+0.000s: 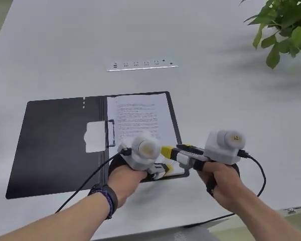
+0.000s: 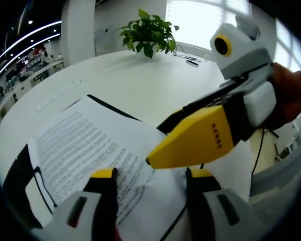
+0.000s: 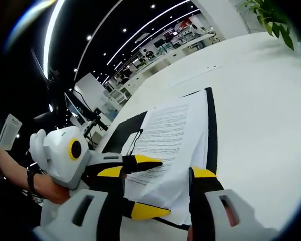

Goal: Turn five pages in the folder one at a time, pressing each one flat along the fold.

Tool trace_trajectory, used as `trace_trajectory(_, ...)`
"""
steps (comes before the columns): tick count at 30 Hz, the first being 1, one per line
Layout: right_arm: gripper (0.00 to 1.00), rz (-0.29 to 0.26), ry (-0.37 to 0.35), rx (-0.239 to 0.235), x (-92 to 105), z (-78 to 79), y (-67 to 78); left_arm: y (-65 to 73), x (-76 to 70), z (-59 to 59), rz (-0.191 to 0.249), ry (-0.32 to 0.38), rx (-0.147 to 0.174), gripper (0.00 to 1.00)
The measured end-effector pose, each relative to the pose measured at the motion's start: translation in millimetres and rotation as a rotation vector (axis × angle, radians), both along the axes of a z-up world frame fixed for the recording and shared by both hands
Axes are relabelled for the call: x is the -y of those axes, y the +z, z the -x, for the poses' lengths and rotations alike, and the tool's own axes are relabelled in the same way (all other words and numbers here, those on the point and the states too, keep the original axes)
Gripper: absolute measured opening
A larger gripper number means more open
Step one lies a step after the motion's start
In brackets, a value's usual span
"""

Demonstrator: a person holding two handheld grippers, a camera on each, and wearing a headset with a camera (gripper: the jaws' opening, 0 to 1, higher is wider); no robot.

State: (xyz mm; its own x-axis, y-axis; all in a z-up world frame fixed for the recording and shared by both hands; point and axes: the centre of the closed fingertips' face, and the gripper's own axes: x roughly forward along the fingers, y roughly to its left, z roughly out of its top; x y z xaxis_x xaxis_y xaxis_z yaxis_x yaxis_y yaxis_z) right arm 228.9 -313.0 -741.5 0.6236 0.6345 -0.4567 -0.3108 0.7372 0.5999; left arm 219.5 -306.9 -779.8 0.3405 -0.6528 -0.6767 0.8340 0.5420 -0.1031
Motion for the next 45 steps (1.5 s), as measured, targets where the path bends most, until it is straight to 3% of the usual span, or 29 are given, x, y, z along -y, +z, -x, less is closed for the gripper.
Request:
trace_trajectory(6, 0.41, -0.053, -0.034, -0.022, 3.0, 8.0, -1.4, 3.7, -0.4, 6.9, 0.007, -0.015, -0.025, 0.62)
trace_trajectory(10, 0.33, -0.061, -0.046, -0.024, 7.2, 11.9, -0.7, 8.8, -4.7, 14.8, 0.009, -0.021, -0.030, 0.65)
trace_trajectory(14, 0.22, -0.074, -0.074, -0.015, 11.5, 10.0, 2.1, 18.9, -11.9, 17.0, 0.028, -0.003, -0.022, 0.67)
trace_trajectory(18, 0.07, -0.053, -0.075, 0.004, 11.9, 8.0, 4.5, 28.4, -20.9, 17.0, 0.042, 0.014, -0.007, 0.68)
trace_trajectory(22, 0.01, -0.060, -0.087, 0.012, 12.2, 5.9, 7.2, 36.8, -32.3, 16.0, 0.053, 0.038, 0.006, 0.68)
trace_trajectory(31, 0.00, -0.088, -0.087, 0.012, 1.7, 0.9, 15.4, 53.2, -62.2, 13.2, 0.080, 0.119, 0.030, 0.69)
trace_trajectory(45, 0.00, -0.118, -0.041, 0.051, -37.8, -12.0, 36.5, 69.9, -119.6, 11.2, 0.106, 0.253, 0.056, 0.70)
